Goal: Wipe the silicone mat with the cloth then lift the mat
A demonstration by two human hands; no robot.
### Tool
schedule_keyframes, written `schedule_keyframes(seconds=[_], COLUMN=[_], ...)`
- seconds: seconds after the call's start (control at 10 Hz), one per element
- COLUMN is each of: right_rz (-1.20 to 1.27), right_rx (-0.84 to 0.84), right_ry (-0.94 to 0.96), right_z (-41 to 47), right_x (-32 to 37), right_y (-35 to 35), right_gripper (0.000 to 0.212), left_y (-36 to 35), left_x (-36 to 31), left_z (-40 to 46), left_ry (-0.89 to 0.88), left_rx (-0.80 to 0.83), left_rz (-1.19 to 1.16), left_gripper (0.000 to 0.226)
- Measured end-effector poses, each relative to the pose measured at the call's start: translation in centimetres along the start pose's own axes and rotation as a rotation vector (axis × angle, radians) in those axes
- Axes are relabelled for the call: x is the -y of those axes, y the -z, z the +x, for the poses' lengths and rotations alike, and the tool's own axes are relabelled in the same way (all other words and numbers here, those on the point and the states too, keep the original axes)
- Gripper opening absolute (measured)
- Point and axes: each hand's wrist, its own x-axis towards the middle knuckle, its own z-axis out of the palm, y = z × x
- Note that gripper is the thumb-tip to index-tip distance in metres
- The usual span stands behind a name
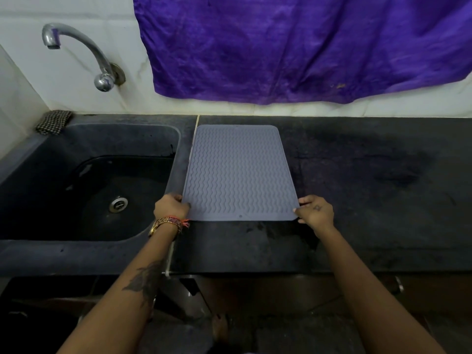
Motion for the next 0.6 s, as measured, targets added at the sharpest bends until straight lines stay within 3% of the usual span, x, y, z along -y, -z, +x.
schedule_keyframes(seconds=[0.2, 0.4, 0.6], right_rz=[-0.126, -0.339, -0.377], right_rx=[-0.072, -0.199, -0.198], right_ry=[0.163, 0.436, 0.648], right_z=[-2.2, -5.1, -6.8], right_x=[-0.6, -0.8, 0.3], right_y=[-0.2, -0.5, -1.5], right_gripper=[0.025, 0.030, 0.041], left_y=[0.1, -1.3, -2.3], left_x=[0.8, 1.0, -1.1], left_z=[-3.1, -6.3, -7.9], left_ry=[-0.022, -0.255, -0.522], left_rx=[-0.092, -0.125, -0.159], left_rz=[0.034, 0.121, 0.225], left_gripper=[0.027, 0.039, 0.045])
